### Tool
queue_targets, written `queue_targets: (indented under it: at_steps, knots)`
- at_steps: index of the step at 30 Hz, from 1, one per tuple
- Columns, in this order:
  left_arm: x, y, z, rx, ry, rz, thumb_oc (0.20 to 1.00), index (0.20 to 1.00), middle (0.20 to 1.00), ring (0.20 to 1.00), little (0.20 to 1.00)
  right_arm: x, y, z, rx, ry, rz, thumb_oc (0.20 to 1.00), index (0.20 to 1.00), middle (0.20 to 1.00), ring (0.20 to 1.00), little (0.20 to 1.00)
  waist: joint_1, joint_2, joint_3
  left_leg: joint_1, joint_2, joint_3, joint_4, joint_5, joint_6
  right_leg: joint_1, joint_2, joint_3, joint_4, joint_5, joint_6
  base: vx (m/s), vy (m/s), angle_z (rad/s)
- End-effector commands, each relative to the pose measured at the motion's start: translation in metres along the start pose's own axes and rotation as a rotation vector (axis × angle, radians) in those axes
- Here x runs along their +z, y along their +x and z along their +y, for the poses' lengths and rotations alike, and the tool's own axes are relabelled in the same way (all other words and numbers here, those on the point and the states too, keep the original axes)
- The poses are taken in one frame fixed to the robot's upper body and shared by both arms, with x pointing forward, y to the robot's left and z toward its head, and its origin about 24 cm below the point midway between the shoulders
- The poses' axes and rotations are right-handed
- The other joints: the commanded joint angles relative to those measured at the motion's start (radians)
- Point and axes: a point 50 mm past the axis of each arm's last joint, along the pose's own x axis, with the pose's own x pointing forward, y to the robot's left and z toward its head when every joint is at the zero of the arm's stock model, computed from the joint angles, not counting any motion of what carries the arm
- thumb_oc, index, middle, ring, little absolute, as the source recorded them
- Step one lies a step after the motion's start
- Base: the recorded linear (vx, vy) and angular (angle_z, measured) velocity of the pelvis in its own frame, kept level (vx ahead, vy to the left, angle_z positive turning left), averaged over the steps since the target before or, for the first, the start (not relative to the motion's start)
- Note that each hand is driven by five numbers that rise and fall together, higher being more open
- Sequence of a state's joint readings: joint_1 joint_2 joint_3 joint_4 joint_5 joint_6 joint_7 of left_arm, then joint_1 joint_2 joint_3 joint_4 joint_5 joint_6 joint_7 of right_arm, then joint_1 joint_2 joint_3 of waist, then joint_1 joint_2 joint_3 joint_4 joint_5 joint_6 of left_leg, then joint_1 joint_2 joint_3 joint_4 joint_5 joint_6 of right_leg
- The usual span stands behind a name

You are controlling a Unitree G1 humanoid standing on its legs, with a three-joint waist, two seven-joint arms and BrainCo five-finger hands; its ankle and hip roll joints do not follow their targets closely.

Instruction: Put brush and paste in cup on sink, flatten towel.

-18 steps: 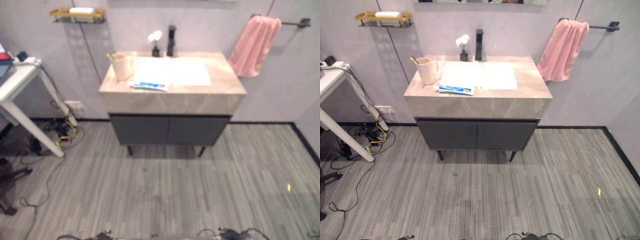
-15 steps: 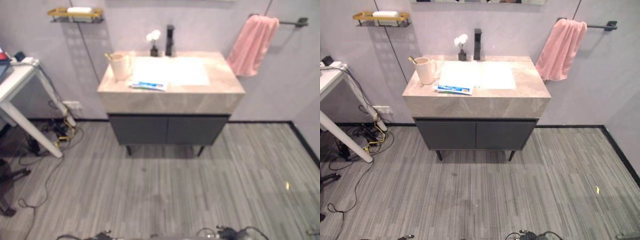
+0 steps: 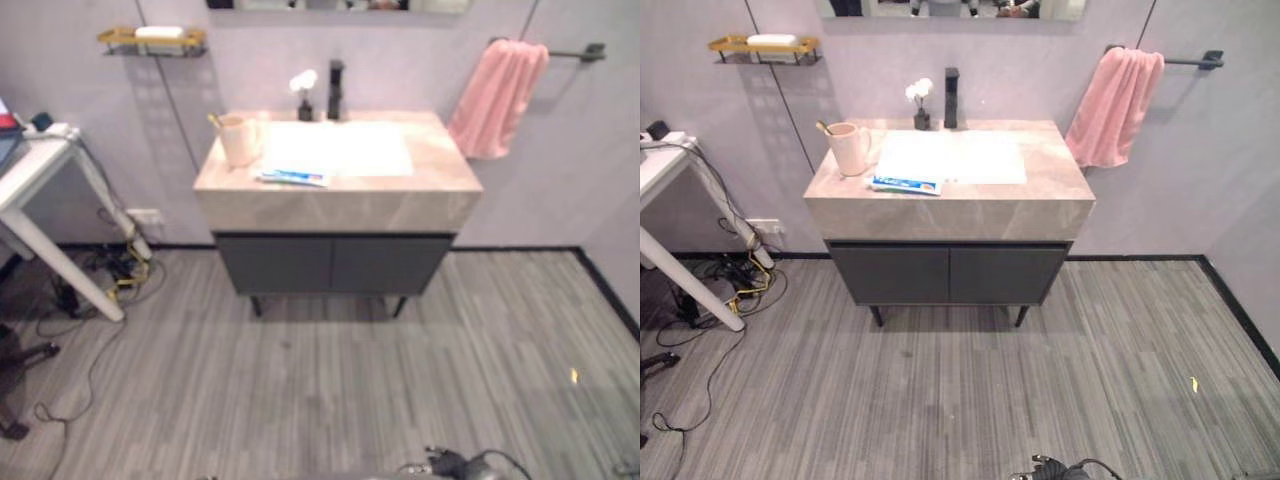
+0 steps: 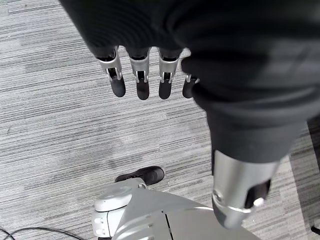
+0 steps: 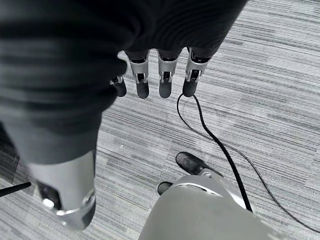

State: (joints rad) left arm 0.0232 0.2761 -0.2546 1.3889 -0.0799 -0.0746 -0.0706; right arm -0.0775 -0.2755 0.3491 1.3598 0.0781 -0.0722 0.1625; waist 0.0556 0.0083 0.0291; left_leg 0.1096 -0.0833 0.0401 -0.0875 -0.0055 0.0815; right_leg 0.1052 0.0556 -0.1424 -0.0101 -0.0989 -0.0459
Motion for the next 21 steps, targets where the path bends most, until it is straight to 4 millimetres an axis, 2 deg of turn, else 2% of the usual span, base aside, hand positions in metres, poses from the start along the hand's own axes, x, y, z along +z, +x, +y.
queue_targets:
  at_steps: [1, 10, 15, 17, 18, 19, 20, 21]
  knots:
    - [0.0, 0.001, -0.003, -0.015, -0.006, 0.032, 1.0, 1.0, 1.0, 1.0, 1.0, -0.012, -0.002, -0.005, 0.008, -0.021, 0.052, 1.0, 1.0, 1.0, 1.0, 1.0, -0.004, -0.002, -0.029, 0.01, 0.004, -0.059, 0.0, -0.05, -0.017, -0.028, -0.084, 0.0, 0.03, 0.068, 0.093, 0.06, -0.035, 0.06]
    - [-0.003, 0.0, 0.003, -0.003, 0.028, 0.046, 1.0, 1.0, 1.0, 1.0, 1.0, -0.019, -0.004, -0.009, 0.0, 0.136, 0.047, 1.0, 1.0, 1.0, 1.0, 1.0, -0.009, 0.01, -0.035, 0.01, 0.0, -0.056, 0.0, -0.055, -0.01, -0.036, -0.085, 0.008, 0.042, 0.065, 0.1, 0.02, 0.022, -0.01]
    - [-0.002, 0.0, 0.005, 0.006, 0.014, 0.039, 1.0, 1.0, 1.0, 1.0, 1.0, -0.004, -0.003, -0.011, -0.011, 0.149, -0.008, 1.0, 1.0, 1.0, 1.0, 1.0, -0.007, 0.018, -0.027, 0.012, -0.007, -0.052, 0.0, -0.059, 0.002, -0.058, -0.094, 0.016, 0.093, 0.052, 0.108, 0.03, 0.093, -0.06]
    - [0.0, 0.0, 0.007, 0.012, 0.014, 0.03, 1.0, 1.0, 1.0, 1.0, 1.0, 0.01, -0.002, -0.014, -0.025, 0.122, -0.053, 1.0, 1.0, 1.0, 1.0, 1.0, -0.004, 0.022, -0.013, -0.004, -0.012, -0.044, 0.027, -0.071, 0.013, -0.097, -0.101, 0.026, 0.16, 0.038, 0.114, -0.04, 0.113, -0.06]
    - [0.001, 0.0, 0.009, 0.028, 0.021, 0.024, 1.0, 1.0, 1.0, 1.0, 1.0, 0.024, -0.001, -0.017, -0.049, 0.072, -0.104, 1.0, 1.0, 1.0, 1.0, 1.0, -0.005, 0.021, 0.015, -0.024, -0.024, -0.037, 0.061, -0.084, 0.032, -0.183, -0.118, 0.047, 0.323, 0.046, 0.124, -0.05, 0.129, -0.18]
    - [0.001, 0.0, 0.009, 0.028, 0.021, 0.024, 1.0, 1.0, 1.0, 1.0, 1.0, 0.024, -0.001, -0.017, -0.049, 0.072, -0.104, 1.0, 1.0, 1.0, 1.0, 1.0, -0.004, 0.02, 0.014, -0.026, -0.025, -0.036, 0.062, -0.085, 0.032, -0.187, -0.119, 0.048, 0.328, 0.044, 0.125, -0.08, 0.16, -0.38]
    - [0.0, -0.001, 0.014, 0.045, 0.017, 0.023, 1.0, 1.0, 1.0, 1.0, 1.0, 0.033, -0.001, -0.019, -0.054, 0.062, -0.137, 1.0, 1.0, 1.0, 1.0, 1.0, -0.005, 0.014, 0.049, -0.031, -0.039, -0.029, 0.078, -0.089, 0.047, -0.271, -0.138, 0.064, 0.48, 0.121, 0.14, -0.04, 0.072, -0.3]
    - [0.0, -0.001, 0.014, 0.045, 0.017, 0.023, 1.0, 1.0, 1.0, 1.0, 1.0, 0.033, -0.001, -0.019, -0.054, 0.062, -0.137, 1.0, 1.0, 1.0, 1.0, 1.0, -0.005, 0.014, 0.049, -0.032, -0.039, -0.028, 0.078, -0.089, 0.047, -0.271, -0.138, 0.065, 0.48, 0.121, 0.14, -0.04, 0.097, -0.19]
